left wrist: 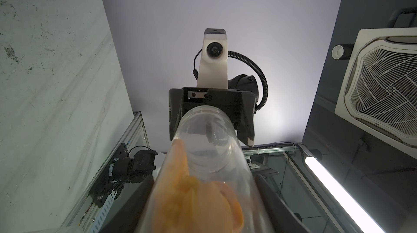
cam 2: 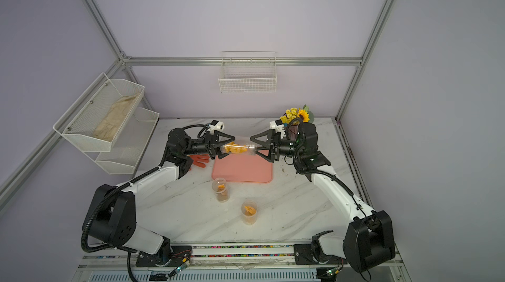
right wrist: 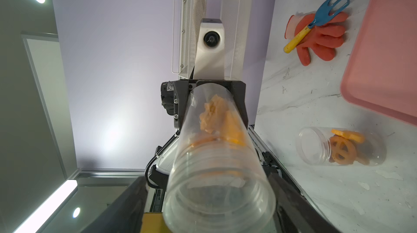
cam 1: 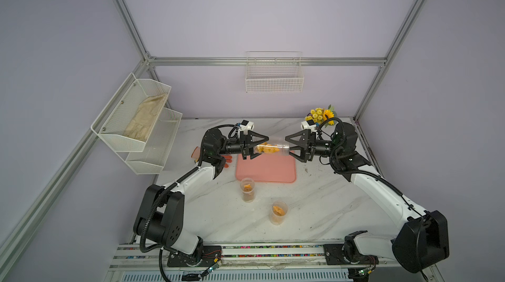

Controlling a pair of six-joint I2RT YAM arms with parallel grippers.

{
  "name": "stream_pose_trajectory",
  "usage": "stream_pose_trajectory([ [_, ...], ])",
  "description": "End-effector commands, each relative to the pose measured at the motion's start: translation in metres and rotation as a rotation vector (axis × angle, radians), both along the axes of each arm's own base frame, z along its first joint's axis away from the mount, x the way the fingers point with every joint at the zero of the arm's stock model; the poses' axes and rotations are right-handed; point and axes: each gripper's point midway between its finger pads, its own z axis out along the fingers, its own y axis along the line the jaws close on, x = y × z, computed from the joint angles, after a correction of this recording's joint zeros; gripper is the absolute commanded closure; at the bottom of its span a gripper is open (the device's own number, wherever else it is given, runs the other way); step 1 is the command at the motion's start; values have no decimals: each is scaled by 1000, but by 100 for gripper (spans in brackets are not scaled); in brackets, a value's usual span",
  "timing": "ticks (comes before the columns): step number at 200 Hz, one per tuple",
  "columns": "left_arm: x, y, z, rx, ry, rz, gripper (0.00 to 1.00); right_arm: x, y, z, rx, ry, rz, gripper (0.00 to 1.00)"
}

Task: Pour the cookies out of the jar
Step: Unscrew the lid from the jar.

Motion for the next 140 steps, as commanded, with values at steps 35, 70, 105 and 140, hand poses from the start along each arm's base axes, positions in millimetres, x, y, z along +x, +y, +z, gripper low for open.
stream_pose_trajectory([
  [35, -11, 3, 34, -38, -112, -7, 44, -13, 3, 11, 12, -25, 63, 28],
  [70, -11, 2, 34, -38, -111, -8, 44, -14, 3, 11, 1, -25, 71, 23],
  [105, -11, 2, 34, -38, -112, -8, 44, -14, 4, 11, -3, -26, 74, 23],
  [140, -12, 2, 33, -37, -111, -9, 44, -14, 4, 7, -15, -24, 77, 30],
])
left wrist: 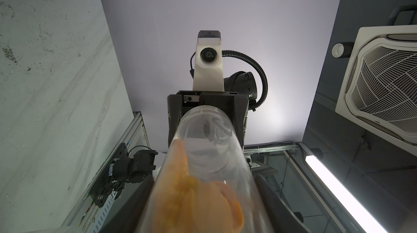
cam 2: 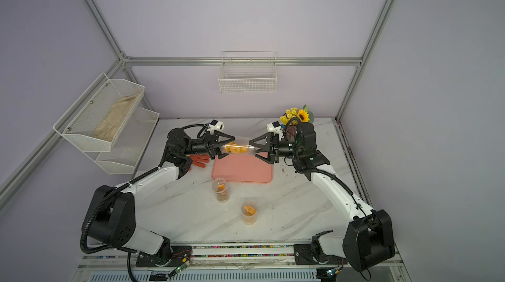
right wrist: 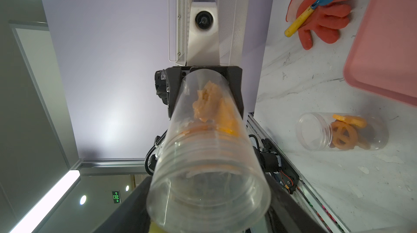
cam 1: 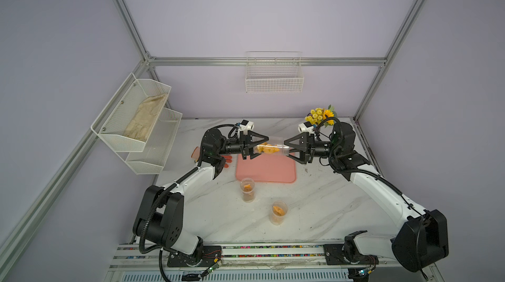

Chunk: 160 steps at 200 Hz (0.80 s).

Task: Pour the cookies out of the jar
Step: Unscrew the lid from the jar.

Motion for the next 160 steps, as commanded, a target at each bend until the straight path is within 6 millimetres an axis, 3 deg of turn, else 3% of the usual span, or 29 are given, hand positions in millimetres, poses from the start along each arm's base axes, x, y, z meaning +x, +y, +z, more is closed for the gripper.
stream_pose_trajectory([
  [1, -11, 2, 32, -37, -108, -7, 44, -4, 2, 13, 8, -41, 22, 30],
  [49, -12, 2, 31, -35, -106, -9, 44, -3, 1, 10, -2, -61, 21, 43],
  [92, -12, 2, 32, -35, -106, -9, 44, -1, 0, 2, -42, -174, 18, 45],
  [125, -12, 2, 30, -34, -103, -9, 44, -1, -3, -3, -76, -394, -1, 43],
  [160, -11, 2, 30, -34, -101, -9, 44, -7, -9, 6, -124, -818, -11, 43],
])
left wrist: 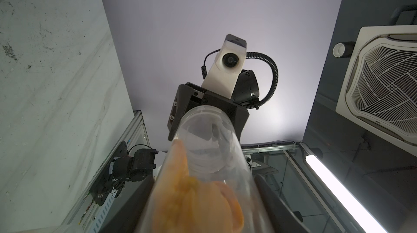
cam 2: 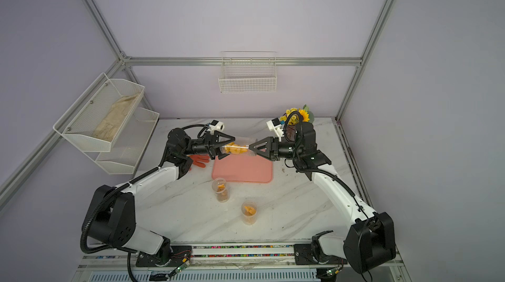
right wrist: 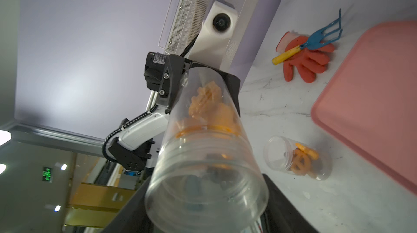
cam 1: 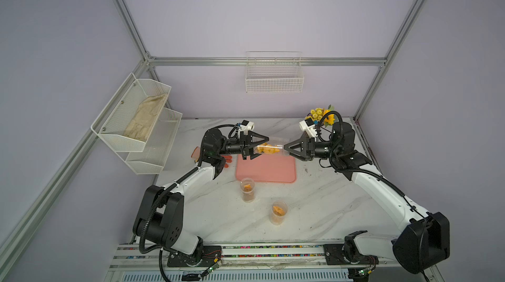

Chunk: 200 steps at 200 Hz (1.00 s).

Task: Pour the cookies out of the jar
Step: Unscrew the lid from the jar.

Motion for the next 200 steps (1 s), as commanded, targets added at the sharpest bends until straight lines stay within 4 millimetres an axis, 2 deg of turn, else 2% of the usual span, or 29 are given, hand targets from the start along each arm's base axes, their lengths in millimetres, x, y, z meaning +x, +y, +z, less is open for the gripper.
stream_pose_trajectory([
  [1, -10, 3, 31, -37, -107, -2, 44, -6, -5, 9, -46, -386, -5, 43],
  [46, -9, 3, 30, -36, -104, -2, 44, -11, -11, 14, -146, -903, -6, 46],
  [77, -10, 2, 29, -35, -101, -4, 44, -2, -22, 25, -253, -1204, -130, 48],
  [103, -9, 2, 27, -33, -97, -4, 44, -1, -28, 34, -288, -1314, -175, 47],
  [163, -3, 0, 25, -36, -83, -2, 44, -7, -43, 38, -392, -1469, -243, 47],
  [200, 0, -1, 18, -32, -67, -3, 44, -12, -49, 42, -494, -1600, -215, 47],
])
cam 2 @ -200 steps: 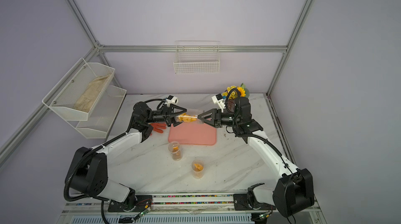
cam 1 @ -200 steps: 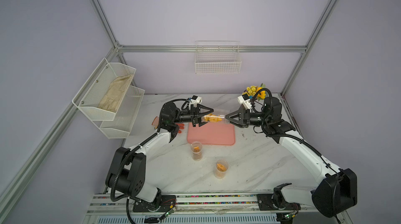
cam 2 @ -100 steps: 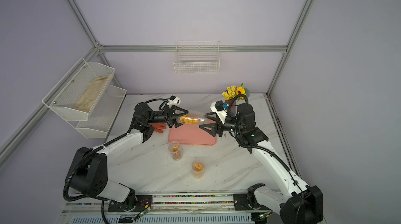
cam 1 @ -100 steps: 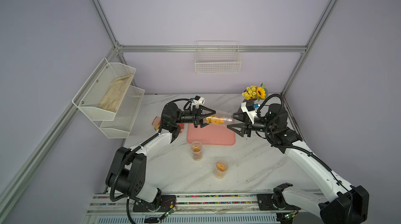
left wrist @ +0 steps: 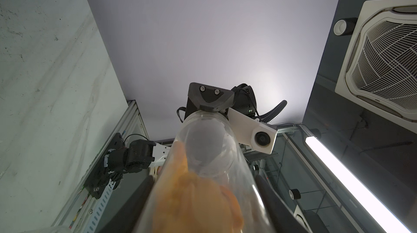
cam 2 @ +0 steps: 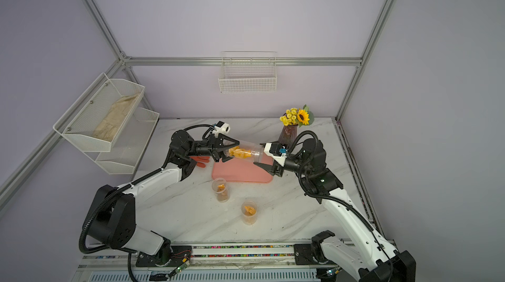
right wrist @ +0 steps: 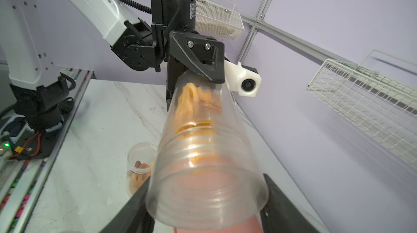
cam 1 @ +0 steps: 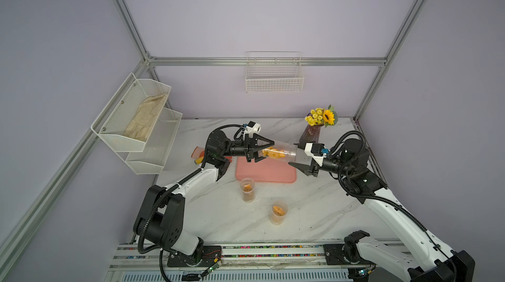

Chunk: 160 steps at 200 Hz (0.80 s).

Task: Pour the cookies out of the jar
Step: Unscrew the lid from the jar, then place the lid at the center of the board.

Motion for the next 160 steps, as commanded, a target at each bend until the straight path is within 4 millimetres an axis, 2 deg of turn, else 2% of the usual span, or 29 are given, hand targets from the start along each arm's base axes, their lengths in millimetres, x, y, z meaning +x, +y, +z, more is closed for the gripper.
stream_pose_trajectory([
  [1, 16, 13, 11, -18, -31, 54, 44, 7, -21, 34, -66, -251, -117, 47],
  [28, 16, 12, 2, -12, -9, 55, 44, 2, -23, 32, -135, -315, -121, 47],
  [45, 17, 12, 1, -11, -2, 56, 44, 5, -26, 23, -149, -267, -147, 45],
  [70, 19, 11, 6, -17, -22, 56, 44, 10, -36, 4, -78, -63, -240, 44],
  [97, 22, 11, 3, -16, -33, 62, 44, 20, -64, -17, 90, 270, -471, 44],
  [108, 23, 11, -1, -15, -35, 65, 44, 23, -74, -31, 157, 407, -558, 44],
  [128, 25, 10, -7, -15, -34, 69, 44, 24, -89, -71, 204, 660, -703, 44],
  [160, 31, 8, -11, -12, -35, 73, 44, 21, -94, -135, 171, 1001, -852, 44],
])
